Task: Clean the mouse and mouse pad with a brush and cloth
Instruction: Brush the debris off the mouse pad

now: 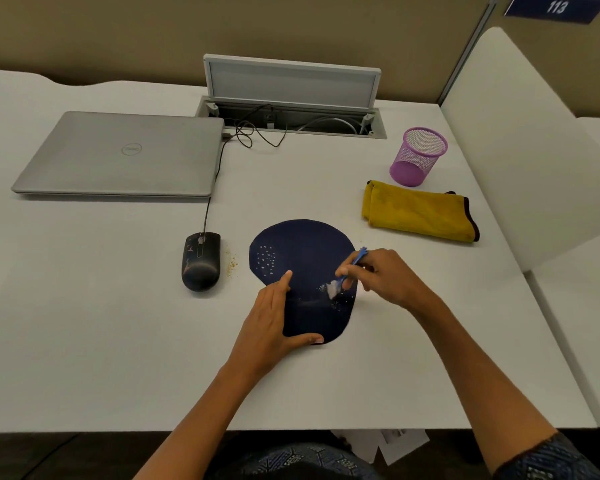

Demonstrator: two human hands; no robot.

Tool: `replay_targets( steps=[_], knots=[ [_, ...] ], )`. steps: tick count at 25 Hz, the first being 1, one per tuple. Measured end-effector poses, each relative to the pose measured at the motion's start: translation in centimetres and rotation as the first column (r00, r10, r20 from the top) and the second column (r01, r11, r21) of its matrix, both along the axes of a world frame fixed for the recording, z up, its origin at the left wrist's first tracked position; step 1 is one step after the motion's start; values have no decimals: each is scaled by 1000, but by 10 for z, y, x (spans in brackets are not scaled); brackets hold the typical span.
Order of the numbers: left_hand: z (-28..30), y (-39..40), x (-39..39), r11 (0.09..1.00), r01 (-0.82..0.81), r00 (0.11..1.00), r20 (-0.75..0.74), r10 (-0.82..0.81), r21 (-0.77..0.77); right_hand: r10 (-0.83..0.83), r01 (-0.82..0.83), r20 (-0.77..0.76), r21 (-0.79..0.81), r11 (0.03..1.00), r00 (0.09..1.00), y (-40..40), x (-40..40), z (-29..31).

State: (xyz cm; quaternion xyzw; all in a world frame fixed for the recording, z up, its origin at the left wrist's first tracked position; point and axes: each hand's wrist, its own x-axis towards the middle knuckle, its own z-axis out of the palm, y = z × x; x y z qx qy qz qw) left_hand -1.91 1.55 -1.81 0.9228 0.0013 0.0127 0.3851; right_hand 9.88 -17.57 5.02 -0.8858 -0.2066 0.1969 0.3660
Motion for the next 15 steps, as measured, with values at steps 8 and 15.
replay_targets(
  steps=[8,15],
  knots=[
    [-2,1,2,1000,5,1000,19,-5,9,136,-137,-24,-79,987,990,31,-16,-2],
    [-1,1,1,1000,12,999,36,-13,12,-204,202,58,39,979,977,22,-9,-1]
  ],
)
